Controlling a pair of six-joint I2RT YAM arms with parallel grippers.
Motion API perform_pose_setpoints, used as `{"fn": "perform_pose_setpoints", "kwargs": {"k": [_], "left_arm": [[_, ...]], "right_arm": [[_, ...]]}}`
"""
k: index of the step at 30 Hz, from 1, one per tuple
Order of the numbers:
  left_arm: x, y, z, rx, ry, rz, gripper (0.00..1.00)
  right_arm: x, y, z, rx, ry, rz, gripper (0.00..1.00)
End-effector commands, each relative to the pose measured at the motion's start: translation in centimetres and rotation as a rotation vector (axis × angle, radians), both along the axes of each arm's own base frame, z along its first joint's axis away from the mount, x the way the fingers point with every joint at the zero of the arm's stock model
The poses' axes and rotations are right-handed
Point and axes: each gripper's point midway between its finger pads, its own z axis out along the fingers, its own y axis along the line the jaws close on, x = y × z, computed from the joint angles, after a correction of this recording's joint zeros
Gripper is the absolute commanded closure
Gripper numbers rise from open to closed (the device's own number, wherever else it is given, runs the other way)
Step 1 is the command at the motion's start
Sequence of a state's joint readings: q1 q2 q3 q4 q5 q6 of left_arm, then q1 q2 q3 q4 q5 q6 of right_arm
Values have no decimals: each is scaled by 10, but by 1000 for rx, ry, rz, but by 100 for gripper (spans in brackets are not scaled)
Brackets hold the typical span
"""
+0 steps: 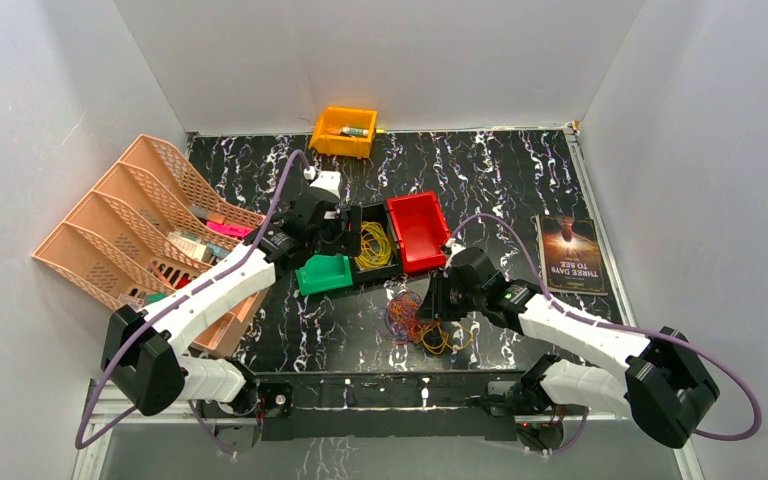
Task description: Untangle the cables
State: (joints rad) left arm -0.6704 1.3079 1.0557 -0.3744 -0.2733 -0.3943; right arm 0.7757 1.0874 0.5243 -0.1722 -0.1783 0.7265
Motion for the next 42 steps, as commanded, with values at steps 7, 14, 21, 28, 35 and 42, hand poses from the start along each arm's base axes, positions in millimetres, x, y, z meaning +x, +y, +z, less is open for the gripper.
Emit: {"fn": "perform_pose_setpoints", "kwargs": {"k": [7,14,21,28,35,42], "left_arm": [[0,3,5,-5,-13,10,2],[-1,4,2,-5,-7,12,2],[-2,5,0,-3,-4,17,2],[0,3,-2,-3,4,20,2],[-2,3,-5,-7,12,19,2],[-2,5,-5,1,11,22,2]], "right_arm": [[16,5,25,10,-110,8,77],[21,1,34,-2,-148,-11,68],[12,-1,47,14,-128,4,63],[-2,-2,45,19,-76,42,61],[-4,-2,37,2,-54,56,60],[0,7,32,26,-47,56,60]]}}
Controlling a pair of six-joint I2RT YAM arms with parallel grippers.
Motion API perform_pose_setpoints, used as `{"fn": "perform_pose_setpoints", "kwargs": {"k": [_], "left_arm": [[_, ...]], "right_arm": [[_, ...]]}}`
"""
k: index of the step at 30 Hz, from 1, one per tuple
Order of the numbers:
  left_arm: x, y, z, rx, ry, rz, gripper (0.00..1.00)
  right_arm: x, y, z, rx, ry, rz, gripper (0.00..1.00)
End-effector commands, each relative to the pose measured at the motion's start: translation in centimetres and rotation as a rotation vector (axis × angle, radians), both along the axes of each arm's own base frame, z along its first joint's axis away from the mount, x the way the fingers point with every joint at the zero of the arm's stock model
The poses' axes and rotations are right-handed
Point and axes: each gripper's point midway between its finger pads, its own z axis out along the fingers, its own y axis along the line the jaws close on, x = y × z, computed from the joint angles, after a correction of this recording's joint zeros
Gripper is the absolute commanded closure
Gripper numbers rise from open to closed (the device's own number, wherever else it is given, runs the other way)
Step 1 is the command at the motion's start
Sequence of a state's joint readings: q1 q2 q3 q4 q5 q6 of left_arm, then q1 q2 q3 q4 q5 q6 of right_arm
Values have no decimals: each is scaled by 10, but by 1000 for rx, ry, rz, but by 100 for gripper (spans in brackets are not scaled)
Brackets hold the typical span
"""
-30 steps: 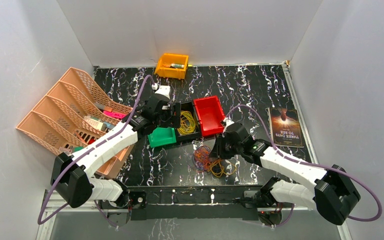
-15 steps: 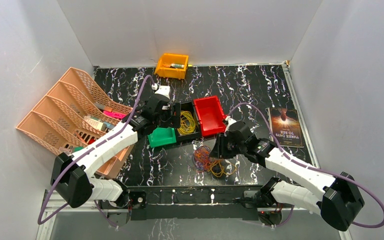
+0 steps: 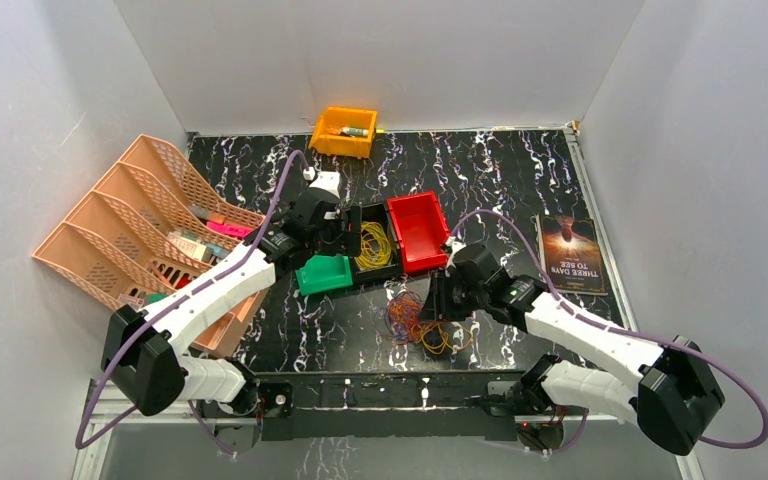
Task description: Untangle the cables
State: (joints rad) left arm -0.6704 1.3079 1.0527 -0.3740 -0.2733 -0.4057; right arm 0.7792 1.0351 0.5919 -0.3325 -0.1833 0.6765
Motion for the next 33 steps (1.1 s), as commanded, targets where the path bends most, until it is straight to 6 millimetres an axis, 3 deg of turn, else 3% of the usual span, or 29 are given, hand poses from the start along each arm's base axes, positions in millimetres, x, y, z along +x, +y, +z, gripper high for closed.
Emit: {"fn": "perform_pose_setpoints", "kwargs": {"k": [1,9,28,33], "left_arm": [[-1,4,-4,8,8,14,2],[-3,4,-8,11,21,12,2],[-4,7,-10,18,21,19,2],[-5,9,-8,20,16,24,2]], "right_arm": [[10,17,16,72,-43,14,60],[12,23,8,82,-22,14,60],[13,20,-10,51,-22,16,77],[17,24,-7,66,-34,18,83]]}}
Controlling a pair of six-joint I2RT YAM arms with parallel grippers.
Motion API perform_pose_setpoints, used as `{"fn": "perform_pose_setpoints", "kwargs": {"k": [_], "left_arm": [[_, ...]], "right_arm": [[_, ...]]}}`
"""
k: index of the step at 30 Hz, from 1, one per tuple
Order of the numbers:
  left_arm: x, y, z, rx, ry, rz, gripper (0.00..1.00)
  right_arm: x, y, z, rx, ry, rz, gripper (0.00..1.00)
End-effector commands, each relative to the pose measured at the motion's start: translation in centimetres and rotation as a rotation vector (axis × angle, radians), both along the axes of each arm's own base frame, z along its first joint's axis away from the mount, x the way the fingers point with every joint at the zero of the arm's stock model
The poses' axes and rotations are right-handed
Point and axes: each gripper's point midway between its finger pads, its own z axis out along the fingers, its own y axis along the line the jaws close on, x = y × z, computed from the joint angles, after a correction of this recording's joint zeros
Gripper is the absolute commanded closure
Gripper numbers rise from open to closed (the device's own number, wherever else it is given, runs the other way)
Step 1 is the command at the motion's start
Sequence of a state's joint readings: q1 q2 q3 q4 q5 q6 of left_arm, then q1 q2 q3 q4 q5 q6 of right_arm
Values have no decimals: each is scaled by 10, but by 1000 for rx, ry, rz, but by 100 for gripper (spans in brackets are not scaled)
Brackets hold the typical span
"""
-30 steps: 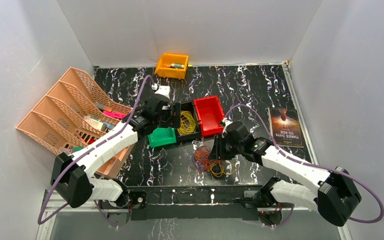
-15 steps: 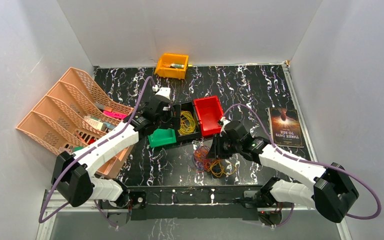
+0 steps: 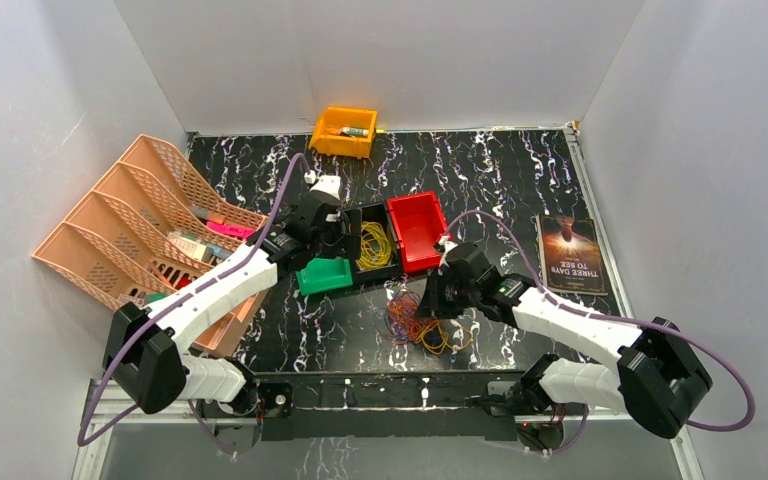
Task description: Untangle the cables
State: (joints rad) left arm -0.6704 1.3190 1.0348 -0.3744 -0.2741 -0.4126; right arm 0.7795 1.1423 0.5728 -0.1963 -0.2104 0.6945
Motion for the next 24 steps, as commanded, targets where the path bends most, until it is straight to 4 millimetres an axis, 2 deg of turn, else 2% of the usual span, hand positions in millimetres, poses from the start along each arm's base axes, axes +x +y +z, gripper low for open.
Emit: {"fn": "perform_pose_setpoints", "kwargs": {"k": [1,3,4,6,9,12,17,20,24], "left_arm": [[-2,8,3,6,-10,20,2],[-2,8,5,6,-16,21,2],[-1,8,8,0,-22,19,2],[-3,0,16,-40,-45,-20,2],[-8,-16,40,-155,-122,-109,2],[-14,-21,63,-244,-203,-149,2],[-27,-30,96,-356,-324,-252,2],[-34,-37,108,-416,-390,-315,2],[-41,-46,113,-483,-457,-382,2]], "right_arm": [[9,10,11,49,-64,14,86],[13,11,20,63,-97,13,90],[16,12,27,71,-124,14,95],[23,11,44,94,-189,2,100],[32,7,72,129,-303,-18,100],[40,0,98,133,-395,-42,100],[46,-5,125,97,-473,-26,100],[48,-3,137,93,-493,-1,100],[50,0,155,98,-517,18,100]]}}
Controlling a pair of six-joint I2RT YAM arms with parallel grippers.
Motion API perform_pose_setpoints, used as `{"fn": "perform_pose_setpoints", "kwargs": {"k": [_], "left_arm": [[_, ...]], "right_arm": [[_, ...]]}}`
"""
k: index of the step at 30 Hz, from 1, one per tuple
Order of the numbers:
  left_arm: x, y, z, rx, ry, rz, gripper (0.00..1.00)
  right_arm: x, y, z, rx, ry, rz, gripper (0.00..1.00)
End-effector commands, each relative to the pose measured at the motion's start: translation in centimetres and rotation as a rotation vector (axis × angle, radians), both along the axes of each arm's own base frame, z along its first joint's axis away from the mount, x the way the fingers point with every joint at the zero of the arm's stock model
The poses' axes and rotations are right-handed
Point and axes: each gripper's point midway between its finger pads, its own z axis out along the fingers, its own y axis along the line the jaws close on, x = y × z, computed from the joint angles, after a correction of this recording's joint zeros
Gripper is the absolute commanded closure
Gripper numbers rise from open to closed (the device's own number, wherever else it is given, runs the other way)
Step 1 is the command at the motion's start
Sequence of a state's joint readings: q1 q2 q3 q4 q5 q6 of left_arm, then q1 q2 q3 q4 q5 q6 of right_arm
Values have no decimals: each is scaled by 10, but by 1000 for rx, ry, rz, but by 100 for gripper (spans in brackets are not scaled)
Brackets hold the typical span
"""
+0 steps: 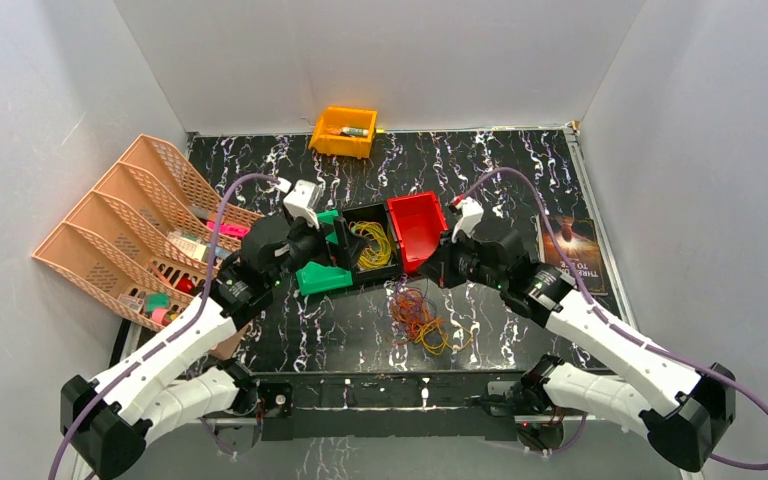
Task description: Untangle the cables
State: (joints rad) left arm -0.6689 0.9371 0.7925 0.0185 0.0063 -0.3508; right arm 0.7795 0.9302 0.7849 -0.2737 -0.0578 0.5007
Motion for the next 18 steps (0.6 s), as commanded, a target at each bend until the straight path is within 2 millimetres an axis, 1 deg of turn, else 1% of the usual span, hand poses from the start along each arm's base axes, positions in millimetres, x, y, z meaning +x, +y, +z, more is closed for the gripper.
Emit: {"fn": "perform_pose_setpoints", "kwargs": {"k": [1,6,9,10,12,14,18], "left_arm": [[-9,-17,18,-104,-122,-120,2],[-33,-39,26,-167,-212,-275,2],[-49,-61,18,-108,-285,-327,2],[-52,-68,11,-77,-297,-342,2],[-54,-77,2,-39,-313,-346,2],[-55,-85,-1,-34,-329,-355,2],[-55,-97,5,-45,-390,-349,2]], "right_arm": [[7,3,35,3,-80,18,100],[11,3,48,-14,-79,13,100],[10,7,53,-8,-70,28,100],[9,8,53,-8,-66,37,100],[7,10,55,-6,-62,52,100],[6,9,55,-9,-60,52,100],[7,5,57,-5,-56,25,100]]}}
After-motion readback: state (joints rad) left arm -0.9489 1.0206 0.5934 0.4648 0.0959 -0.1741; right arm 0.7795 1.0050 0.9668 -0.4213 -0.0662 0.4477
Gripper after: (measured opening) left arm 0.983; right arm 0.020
